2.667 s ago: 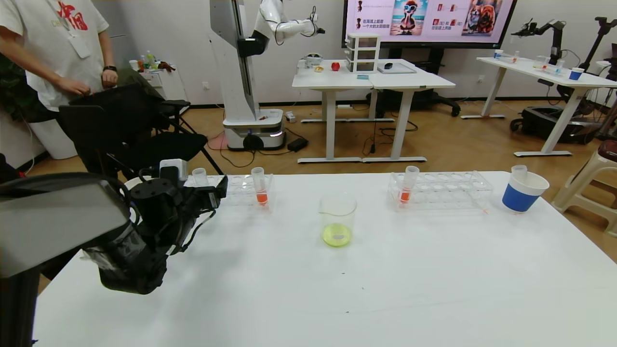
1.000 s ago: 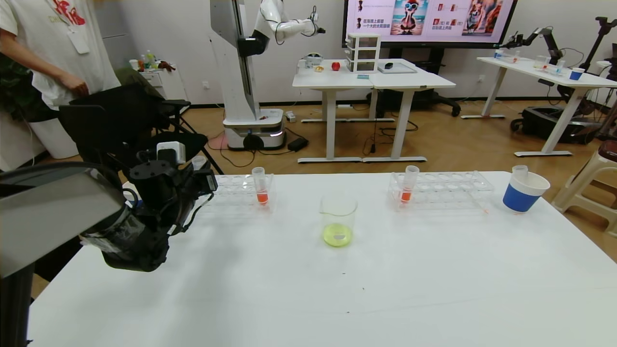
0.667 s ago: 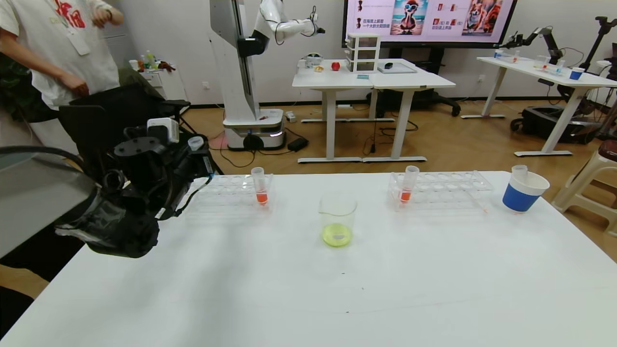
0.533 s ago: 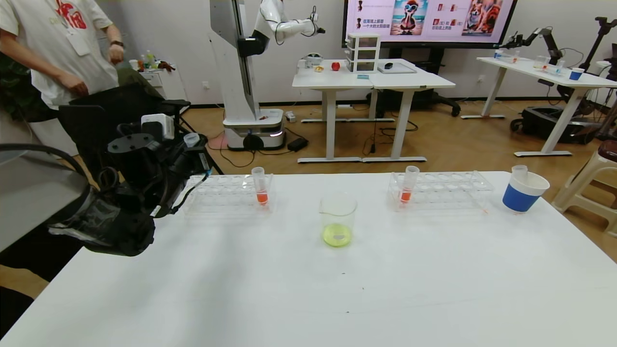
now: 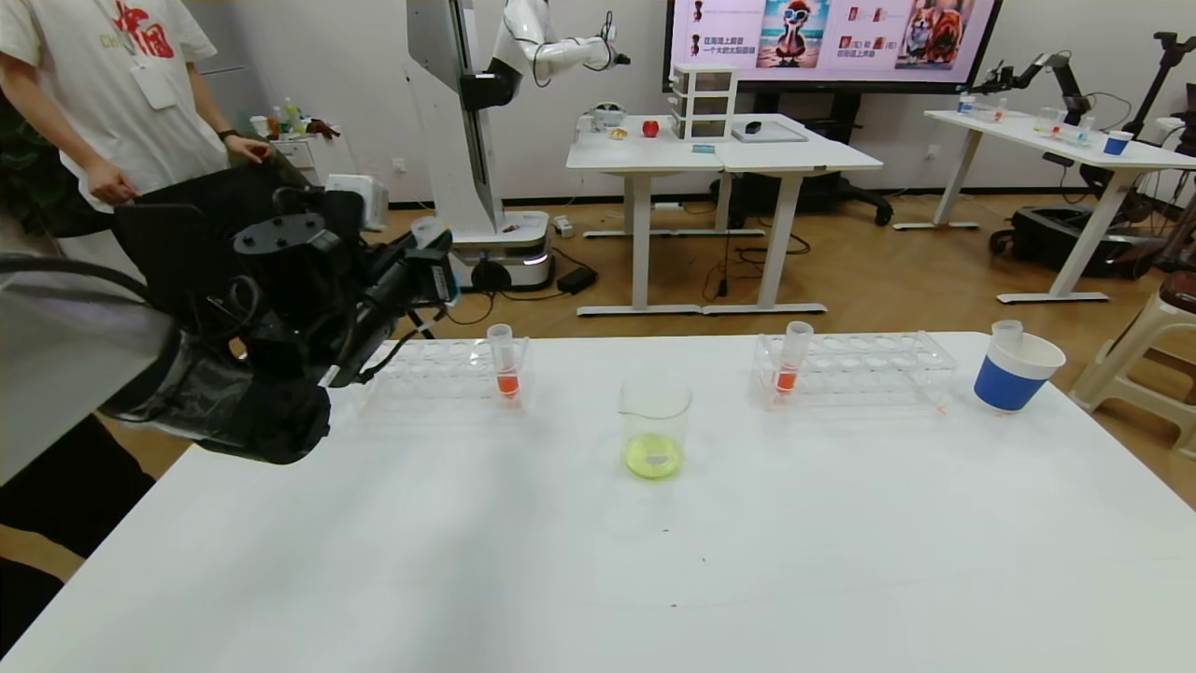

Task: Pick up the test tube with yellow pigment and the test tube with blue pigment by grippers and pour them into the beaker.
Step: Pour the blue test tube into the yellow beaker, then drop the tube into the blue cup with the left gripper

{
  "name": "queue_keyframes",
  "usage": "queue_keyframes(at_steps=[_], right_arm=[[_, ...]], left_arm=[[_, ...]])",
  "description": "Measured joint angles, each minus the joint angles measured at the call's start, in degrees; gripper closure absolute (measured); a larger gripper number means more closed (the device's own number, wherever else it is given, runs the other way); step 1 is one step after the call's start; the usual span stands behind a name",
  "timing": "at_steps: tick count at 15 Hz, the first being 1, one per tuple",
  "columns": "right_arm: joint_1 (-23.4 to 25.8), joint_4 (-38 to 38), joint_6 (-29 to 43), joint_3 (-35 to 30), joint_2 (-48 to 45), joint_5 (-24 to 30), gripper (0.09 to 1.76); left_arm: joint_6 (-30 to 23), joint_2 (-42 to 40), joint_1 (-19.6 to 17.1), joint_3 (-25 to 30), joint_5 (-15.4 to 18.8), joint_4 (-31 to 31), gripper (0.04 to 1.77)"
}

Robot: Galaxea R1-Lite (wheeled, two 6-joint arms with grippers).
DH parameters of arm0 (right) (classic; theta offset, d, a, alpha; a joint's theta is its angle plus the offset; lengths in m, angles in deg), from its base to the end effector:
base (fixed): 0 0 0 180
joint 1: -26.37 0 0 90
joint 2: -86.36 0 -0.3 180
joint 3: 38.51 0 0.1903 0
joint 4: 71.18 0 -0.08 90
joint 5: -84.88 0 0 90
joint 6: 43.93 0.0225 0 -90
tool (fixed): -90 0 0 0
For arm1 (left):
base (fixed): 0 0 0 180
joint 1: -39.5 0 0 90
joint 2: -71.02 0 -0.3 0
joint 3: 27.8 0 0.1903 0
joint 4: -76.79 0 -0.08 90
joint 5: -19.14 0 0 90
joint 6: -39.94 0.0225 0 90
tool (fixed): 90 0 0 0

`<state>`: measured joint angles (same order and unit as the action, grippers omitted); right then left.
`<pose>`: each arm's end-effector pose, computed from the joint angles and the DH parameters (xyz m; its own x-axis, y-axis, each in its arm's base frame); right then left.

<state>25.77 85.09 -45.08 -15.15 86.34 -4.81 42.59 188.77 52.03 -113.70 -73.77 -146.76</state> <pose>-0.0228 -0.0001 0.0748 0.9999 0.0159 -0.0061 -0.0160 0.9997 -0.0200 0.3924 -0.0860 0.1859 0.9657 -0.1626 0.2025 0.1588 0.9867 0.0350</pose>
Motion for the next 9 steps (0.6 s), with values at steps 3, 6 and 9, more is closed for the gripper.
queue_keyframes(at_steps=[3,6,9], right_arm=[[0.0,0.0,-0.02,0.0,0.0,0.02,0.11],[0.0,0.0,-0.02,0.0,0.0,0.02,0.11],[0.0,-0.02,-0.02,0.0,0.0,0.02,0.11]], left_arm=[[4.57,0.0,4.72,-2.34,7.77,1.58,1.3],[7.69,0.96,9.52,-3.72,13.57,0.13,1.3],[15.54,2.58,12.69,-3.72,19.27,-1.66,1.3]])
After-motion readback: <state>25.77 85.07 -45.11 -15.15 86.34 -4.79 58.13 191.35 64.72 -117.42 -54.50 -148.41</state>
